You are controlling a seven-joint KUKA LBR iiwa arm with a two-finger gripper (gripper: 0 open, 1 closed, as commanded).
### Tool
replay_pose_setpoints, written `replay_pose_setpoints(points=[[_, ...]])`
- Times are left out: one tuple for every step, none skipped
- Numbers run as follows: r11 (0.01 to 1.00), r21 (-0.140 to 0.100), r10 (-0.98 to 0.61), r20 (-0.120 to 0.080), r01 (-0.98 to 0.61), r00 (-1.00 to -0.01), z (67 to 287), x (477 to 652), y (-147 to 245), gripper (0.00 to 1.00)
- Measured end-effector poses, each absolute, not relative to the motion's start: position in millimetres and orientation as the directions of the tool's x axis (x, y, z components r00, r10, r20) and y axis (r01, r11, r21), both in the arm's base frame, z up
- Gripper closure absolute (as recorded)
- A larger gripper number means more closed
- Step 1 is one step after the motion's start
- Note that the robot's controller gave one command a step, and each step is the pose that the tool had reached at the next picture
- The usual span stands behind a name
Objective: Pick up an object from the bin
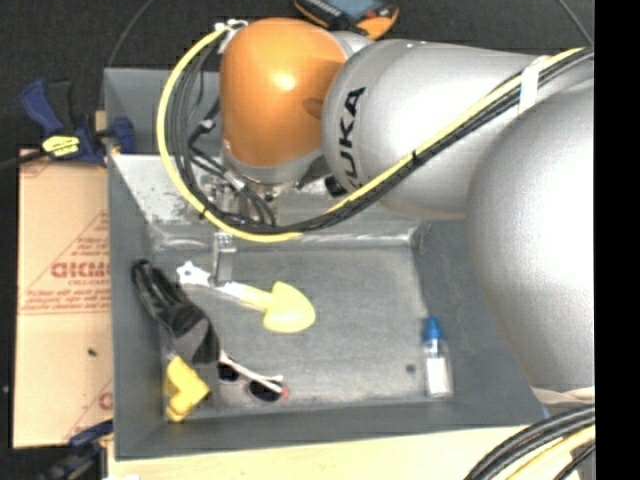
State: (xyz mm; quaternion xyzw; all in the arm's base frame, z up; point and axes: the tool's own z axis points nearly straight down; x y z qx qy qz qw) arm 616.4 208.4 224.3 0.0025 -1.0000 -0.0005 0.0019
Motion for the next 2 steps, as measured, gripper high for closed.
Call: replay_pose_setpoints(points=[[1.000, 0.002, 0.001, -0.004, 0.001, -1.000, 229.7, 617.6, 206.9, 0.00], [0.992, 0.004, 0.125, -0.001, 0.125, -0.992, 85.9, 606.2, 233.8, 0.00]])
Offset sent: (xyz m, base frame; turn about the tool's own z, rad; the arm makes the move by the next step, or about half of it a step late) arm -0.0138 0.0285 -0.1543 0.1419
